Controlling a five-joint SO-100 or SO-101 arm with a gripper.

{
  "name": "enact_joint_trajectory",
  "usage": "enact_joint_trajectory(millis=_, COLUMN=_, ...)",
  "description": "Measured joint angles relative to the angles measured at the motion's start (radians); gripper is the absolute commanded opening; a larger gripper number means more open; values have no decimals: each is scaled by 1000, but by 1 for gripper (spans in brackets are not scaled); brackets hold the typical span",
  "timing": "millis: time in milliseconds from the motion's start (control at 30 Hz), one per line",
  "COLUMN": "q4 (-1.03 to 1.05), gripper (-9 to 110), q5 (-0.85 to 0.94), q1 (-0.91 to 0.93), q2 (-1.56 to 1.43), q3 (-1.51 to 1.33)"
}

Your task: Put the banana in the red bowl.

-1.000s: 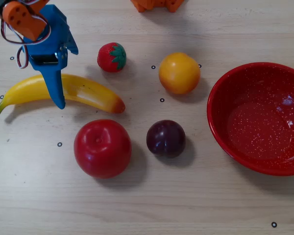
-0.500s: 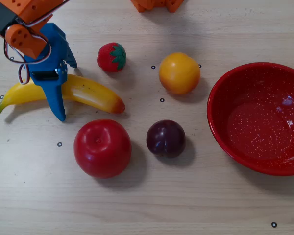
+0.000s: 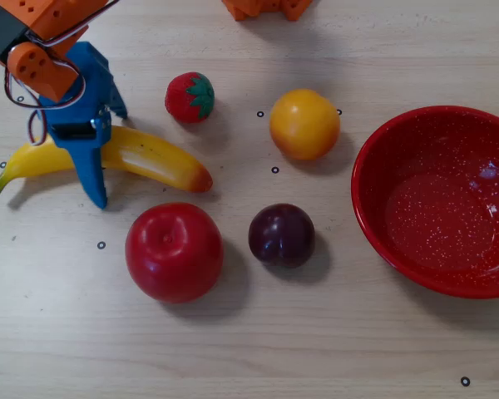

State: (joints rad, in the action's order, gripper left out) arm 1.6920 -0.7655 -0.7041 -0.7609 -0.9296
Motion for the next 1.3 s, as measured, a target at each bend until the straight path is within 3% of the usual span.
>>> enact_joint_trajectory(millis=267, q4=-8, gripper=50, q5=-57, q1=0, q2=0, q3=2)
enact_joint_trajectory(millis=500, q4=-25, gripper=40, q5=-69, q1=0, q2=-2, q3=6)
enact_joint_trajectory(millis=1300, q4=-26, gripper=26, q5=-71, q1=-9, q2=-5, q3=41)
